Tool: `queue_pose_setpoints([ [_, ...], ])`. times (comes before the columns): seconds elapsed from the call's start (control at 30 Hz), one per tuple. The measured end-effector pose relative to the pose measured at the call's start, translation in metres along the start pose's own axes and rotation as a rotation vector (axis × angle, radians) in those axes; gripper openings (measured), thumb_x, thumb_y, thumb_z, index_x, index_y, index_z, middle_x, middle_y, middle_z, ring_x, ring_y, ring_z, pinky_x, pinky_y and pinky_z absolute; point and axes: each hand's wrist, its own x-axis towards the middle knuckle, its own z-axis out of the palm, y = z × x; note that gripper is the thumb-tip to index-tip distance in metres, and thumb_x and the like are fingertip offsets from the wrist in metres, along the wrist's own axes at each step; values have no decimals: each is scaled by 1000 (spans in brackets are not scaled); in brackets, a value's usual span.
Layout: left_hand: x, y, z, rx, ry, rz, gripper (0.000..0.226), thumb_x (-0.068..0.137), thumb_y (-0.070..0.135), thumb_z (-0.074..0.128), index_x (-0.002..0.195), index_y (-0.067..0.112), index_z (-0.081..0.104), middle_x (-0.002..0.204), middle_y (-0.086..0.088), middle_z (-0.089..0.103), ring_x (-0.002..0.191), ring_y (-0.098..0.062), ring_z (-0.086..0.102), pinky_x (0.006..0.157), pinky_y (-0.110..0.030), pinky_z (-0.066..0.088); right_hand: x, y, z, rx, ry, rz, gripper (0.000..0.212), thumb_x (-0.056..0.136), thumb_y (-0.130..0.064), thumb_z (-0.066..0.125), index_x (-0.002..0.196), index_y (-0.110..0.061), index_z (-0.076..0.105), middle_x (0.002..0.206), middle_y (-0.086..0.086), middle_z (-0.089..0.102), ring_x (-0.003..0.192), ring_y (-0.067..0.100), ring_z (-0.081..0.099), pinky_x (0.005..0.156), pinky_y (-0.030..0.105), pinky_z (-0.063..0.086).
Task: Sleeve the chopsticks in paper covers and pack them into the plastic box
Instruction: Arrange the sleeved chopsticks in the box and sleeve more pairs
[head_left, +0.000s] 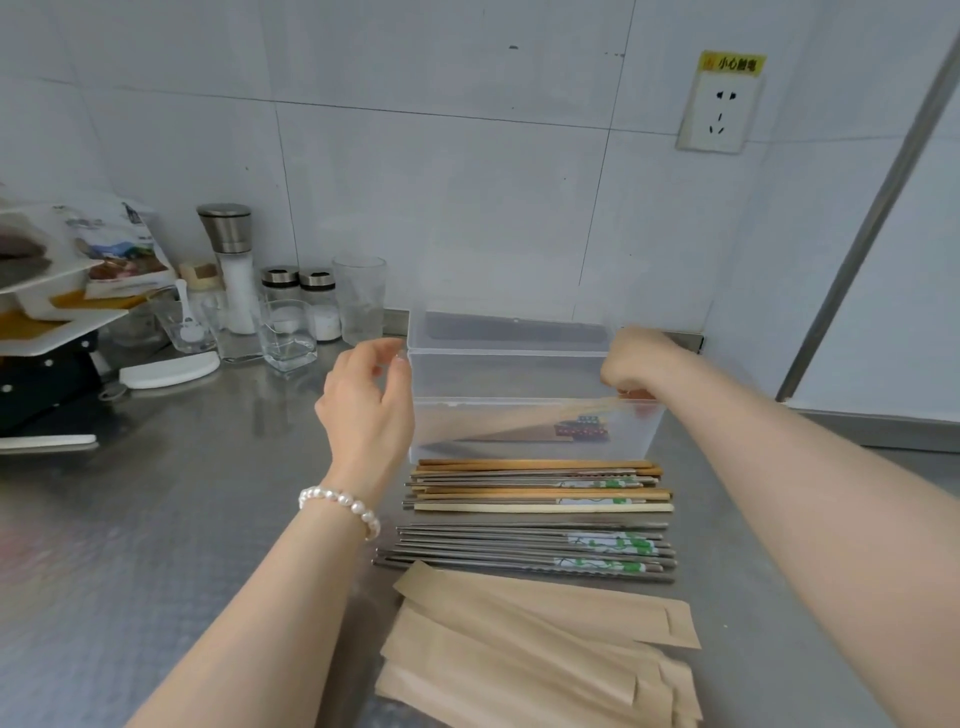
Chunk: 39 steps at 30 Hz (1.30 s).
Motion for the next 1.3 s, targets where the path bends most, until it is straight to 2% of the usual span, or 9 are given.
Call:
queue_pose_setpoints([
  [0.17, 0, 0, 0, 7, 0, 7, 32, 80, 39, 38, 104, 29, 58, 107, 6, 57, 105, -17, 52, 99, -49, 37, -8, -11, 2, -158, -34, -27, 32, 93, 0, 32, 62, -4, 41, 69, 8, 46, 91, 26, 62, 45, 24, 33],
  [0.27, 0, 0, 0, 18, -5, 22, 31, 80, 38, 38, 103, 29, 58, 105, 8, 57, 104, -18, 52, 98, -49, 38, 0, -5, 6, -152, -77, -48, 28, 92, -3, 37, 65, -6, 41, 69, 9, 46, 74, 25, 60, 47, 26, 35],
  [0.4, -2, 2, 1, 25, -17, 30, 26, 81, 38, 39, 100, 32, 56, 104, 9, 56, 104, -18, 53, 97, -49, 39, 5, 3, 10, -132, -108, -43, 26, 92, -3, 36, 66, -6, 39, 88, 18, 61, 80, 29, 64, 52, 28, 41],
  [0.53, -5, 5, 1, 37, -21, 71, 30, 81, 36, 40, 103, 27, 58, 104, 10, 55, 104, -17, 53, 97, -49, 38, 8, 10, 8, -36, -10, -78, 28, 89, -2, 38, 61, -7, 40, 66, 11, 48, 58, 25, 50, 45, 25, 33],
  [0.63, -12, 11, 3, 90, -53, 200, 30, 82, 33, 43, 102, 20, 61, 100, 11, 54, 100, -16, 52, 97, -45, 37, 11, 20, 6, 102, 106, -161, 20, 86, -2, 47, 80, 3, 65, 85, 15, 65, 81, 31, 61, 67, 29, 51],
  [0.7, -18, 14, 7, 117, -95, 293, 26, 83, 31, 46, 99, 18, 62, 97, 11, 54, 93, -14, 53, 91, -44, 39, 7, 26, 6, 159, 113, -237, 16, 84, -4, 59, 94, -2, 71, 98, 10, 69, 93, 24, 63, 79, 27, 49],
  [0.87, -25, 13, 15, 139, -172, 415, 28, 81, 38, 46, 89, 17, 64, 90, 10, 57, 83, -11, 52, 83, -46, 43, 4, 27, 2, 199, -62, -390, 12, 87, -13, 61, 92, -8, 71, 91, 8, 71, 76, 14, 61, 72, 24, 46],
  [1.07, -26, 10, 18, 123, -202, 437, 29, 82, 38, 44, 85, 19, 65, 83, 10, 58, 77, -8, 53, 78, -48, 46, 8, -2, 8, 132, -458, -247, 48, 99, -46, 17, 82, -11, 43, 78, 12, 74, 79, 23, 68, 75, 31, 52],
  [1.3, -26, 12, 17, 118, -186, 432, 20, 84, 30, 49, 84, 19, 65, 81, 13, 56, 77, -8, 54, 74, -47, 47, 7, -8, 18, 55, -489, -158, 57, 96, -54, 12, 87, -11, 48, 72, 8, 74, 93, 28, 66, 88, 37, 49],
])
